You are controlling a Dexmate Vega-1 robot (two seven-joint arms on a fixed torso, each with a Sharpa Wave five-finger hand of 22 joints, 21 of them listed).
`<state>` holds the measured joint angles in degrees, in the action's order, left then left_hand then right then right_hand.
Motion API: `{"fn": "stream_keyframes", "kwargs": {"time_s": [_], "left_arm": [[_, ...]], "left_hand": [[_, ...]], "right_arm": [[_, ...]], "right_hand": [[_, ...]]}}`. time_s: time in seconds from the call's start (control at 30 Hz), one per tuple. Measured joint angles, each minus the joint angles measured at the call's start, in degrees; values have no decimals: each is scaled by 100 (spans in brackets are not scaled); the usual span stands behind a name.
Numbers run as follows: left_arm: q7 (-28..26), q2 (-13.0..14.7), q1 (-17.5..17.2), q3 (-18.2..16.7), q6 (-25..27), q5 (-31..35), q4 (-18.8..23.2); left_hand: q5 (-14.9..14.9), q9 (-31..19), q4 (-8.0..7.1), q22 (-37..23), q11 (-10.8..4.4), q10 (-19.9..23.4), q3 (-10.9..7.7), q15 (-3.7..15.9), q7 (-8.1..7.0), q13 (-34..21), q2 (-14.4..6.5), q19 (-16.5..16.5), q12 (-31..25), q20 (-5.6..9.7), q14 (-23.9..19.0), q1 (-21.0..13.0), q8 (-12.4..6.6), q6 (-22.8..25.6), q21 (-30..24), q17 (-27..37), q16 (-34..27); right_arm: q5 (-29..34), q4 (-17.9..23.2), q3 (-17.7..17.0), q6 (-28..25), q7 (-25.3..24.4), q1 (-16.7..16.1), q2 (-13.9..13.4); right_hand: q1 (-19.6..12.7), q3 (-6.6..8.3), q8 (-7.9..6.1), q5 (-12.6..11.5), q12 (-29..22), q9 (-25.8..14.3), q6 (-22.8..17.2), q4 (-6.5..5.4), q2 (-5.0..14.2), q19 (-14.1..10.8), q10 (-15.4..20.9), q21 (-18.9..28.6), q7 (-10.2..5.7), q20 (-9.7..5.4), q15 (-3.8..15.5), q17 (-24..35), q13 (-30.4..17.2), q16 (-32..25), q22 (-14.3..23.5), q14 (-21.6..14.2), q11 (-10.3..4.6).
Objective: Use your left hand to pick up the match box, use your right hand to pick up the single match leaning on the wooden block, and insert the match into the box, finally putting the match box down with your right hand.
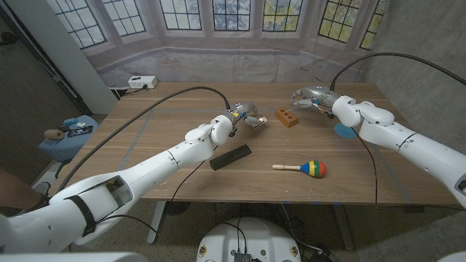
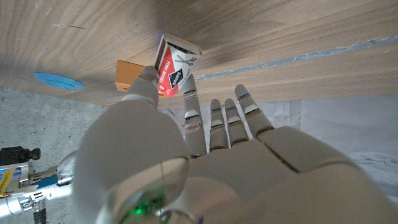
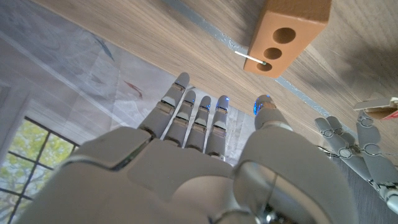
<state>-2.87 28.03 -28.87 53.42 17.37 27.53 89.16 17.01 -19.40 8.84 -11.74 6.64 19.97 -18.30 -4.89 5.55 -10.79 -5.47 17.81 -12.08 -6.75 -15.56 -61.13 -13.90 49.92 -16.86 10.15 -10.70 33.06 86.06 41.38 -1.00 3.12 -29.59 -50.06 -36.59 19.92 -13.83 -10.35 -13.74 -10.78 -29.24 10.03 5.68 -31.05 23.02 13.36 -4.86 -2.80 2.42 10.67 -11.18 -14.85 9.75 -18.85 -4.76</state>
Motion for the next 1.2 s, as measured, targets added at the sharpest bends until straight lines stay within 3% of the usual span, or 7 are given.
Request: {"fn": "stream_keyframes", "kwargs": {"time_s": [0.13, 0.4, 1.2], "left_arm": [[1, 25, -19, -21, -28, -4, 27], [-44, 61, -73, -60, -122, -7, 81], [-346, 135, -377, -226, -336, -17, 241]], "left_hand": [[0, 0, 0, 0, 0, 0, 0, 0, 0, 0, 0, 0, 0, 0, 0, 0, 3, 0, 0, 0, 0], [15, -1, 0, 0, 1, -1, 0, -1, -13, 0, 0, 21, 0, 21, 0, 0, 5, 14, -35, 0, 0], [24, -40, 0, 0, -40, 40, 0, 30, -38, 0, 29, 21, 0, 20, -31, 76, -19, 38, -35, 13, 0]], "right_arm": [[126, -40, 26, 59, -65, 28, 12], [371, -147, 62, 204, -272, 58, 24], [912, -331, 188, 454, -589, 126, 72]], "right_hand": [[-160, 0, -62, 0, -14, 0, -216, 0, -40, -109, 236, 0, -72, -27, 0, 0, 0, -29, 0, -160, -108], [-356, 0, -101, 0, -47, 0, -560, 0, -127, -344, 568, 33, -128, -38, 5, 14, 0, -86, 0, -423, -145], [-535, -33, -121, 0, -58, 0, -732, -1, -159, -507, 724, 33, -137, -58, 23, 41, 0, -131, 27, -647, -110]]}}
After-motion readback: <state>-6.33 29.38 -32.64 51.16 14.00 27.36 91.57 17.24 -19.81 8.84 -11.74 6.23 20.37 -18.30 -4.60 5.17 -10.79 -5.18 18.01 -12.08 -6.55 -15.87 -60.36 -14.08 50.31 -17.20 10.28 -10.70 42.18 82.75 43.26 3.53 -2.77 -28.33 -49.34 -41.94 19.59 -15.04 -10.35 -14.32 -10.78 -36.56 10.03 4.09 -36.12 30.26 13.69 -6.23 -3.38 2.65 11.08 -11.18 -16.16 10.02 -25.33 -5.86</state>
